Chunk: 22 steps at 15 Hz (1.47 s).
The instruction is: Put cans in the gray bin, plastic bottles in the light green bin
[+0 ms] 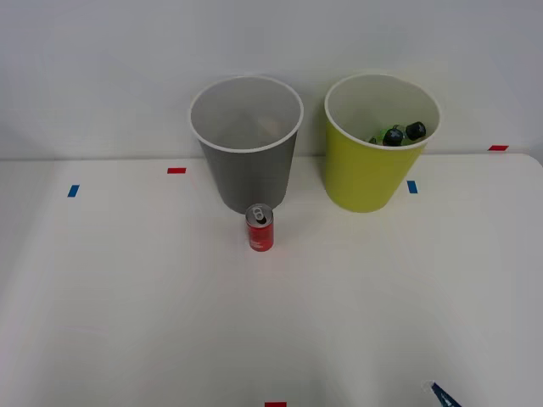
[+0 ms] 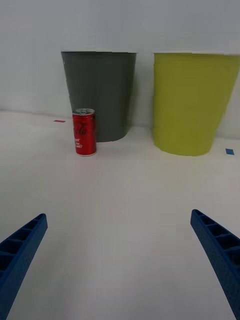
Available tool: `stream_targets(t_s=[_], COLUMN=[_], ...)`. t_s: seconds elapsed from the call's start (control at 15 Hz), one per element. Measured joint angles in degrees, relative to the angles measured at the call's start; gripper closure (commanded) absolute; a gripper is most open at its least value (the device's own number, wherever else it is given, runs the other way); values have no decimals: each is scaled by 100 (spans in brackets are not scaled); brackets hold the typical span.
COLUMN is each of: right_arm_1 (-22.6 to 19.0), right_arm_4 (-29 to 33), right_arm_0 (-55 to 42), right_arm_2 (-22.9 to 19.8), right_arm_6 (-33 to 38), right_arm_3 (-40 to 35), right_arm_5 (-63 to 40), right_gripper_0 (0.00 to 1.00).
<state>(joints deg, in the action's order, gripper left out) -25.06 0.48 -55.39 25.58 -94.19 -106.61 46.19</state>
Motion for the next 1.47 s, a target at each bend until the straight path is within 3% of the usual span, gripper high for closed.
stream_targets(t_s=[0.33,1.07,1.47], right_arm_1=[-217,45,225], right_arm_4=[-999,-1350,-1585], right_arm_0=[1107,2968,3655], right_arm_2=[635,972,1082], right_arm_6=[-737,-526,-304], right_arm_3=[1,14,979], right_arm_5=[-770,-2483,-1908], right_gripper_0=[0,0,0])
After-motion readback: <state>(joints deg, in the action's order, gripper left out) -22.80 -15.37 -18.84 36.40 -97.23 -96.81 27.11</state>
